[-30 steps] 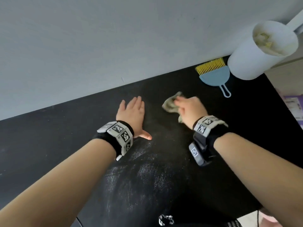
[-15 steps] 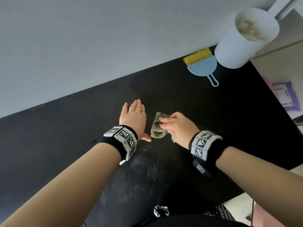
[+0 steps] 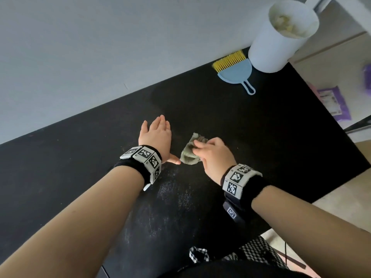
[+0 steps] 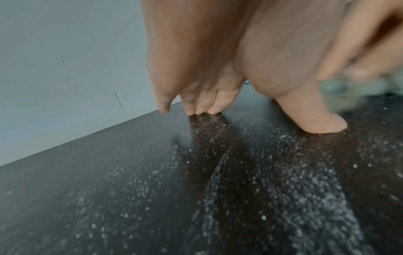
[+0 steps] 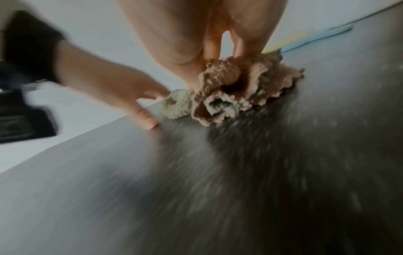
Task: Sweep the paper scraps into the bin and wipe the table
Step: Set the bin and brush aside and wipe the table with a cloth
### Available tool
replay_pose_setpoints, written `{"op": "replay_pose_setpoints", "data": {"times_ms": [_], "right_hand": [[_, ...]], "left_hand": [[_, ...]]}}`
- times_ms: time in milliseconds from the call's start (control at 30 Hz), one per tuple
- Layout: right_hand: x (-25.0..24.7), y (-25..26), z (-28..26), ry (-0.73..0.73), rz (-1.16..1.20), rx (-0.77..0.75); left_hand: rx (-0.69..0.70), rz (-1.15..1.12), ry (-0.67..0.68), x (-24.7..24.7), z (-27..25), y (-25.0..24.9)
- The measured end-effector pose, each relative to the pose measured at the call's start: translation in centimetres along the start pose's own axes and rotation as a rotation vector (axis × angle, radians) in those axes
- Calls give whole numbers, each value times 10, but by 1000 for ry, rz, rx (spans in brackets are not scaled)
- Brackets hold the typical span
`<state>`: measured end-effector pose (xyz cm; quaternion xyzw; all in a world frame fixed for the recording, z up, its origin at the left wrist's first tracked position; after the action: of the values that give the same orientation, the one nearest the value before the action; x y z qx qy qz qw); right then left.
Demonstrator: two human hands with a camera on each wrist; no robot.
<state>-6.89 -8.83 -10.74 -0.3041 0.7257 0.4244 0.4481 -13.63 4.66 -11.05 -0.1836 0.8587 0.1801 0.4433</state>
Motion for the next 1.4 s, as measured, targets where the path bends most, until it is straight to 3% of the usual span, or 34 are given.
{"op": "replay_pose_setpoints", "data": {"times_ms": [133, 333, 467, 533, 667, 767, 867, 1000, 1067, 1133, 1200, 1267, 1333, 1400], "right_hand": [[6, -9, -28, 56, 111, -42], [-28, -100, -11, -178, 134, 255], [-27, -107, 0, -122, 61, 412], [-14, -85, -9, -83, 33, 343], [6, -41, -61, 5, 83, 60], [-1, -47, -73, 32, 101, -41], [-14, -96, -51, 17, 24, 29], [-33, -173, -29, -147, 20, 364], [-22, -153, -28, -59, -85, 336], [-6, -108, -39, 20, -88, 191], [2, -67, -59, 68, -41, 37], [-4, -61, -65, 85, 52, -16], [-22, -79, -56, 46, 96, 19], [-52, -116, -41, -187, 176, 158]], "left_hand": [[0, -30, -11, -1, -4, 0], [145, -16, -53, 9, -39, -39], [192, -38, -31, 15, -53, -68], [176, -48, -15, 15, -54, -76], [152, 78, 33, 15, -53, -88], [136, 158, 34, 13, -52, -94], [137, 221, 32, 11, -50, -96], [116, 270, 59, 10, -50, -99], [106, 274, 73, 9, -49, -101], [97, 283, 78, 7, -49, -103], [90, 293, 90, 6, -49, -104], [85, 297, 97, 6, -50, -104], [74, 296, 98, 5, -50, -105], [62, 302, 94, 5, -50, -106]]}}
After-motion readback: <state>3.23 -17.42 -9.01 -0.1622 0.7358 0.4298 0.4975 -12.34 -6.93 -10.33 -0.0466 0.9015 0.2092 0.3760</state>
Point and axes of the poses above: each hand's wrist, its own z-axis towards the middle knuckle, its own x-axis out of the palm, y = z × x, the point moved 6 cm from there along z, towards the middle knuckle, and after that the axes turned 2 degrees about -y, right-handed, at the moved point
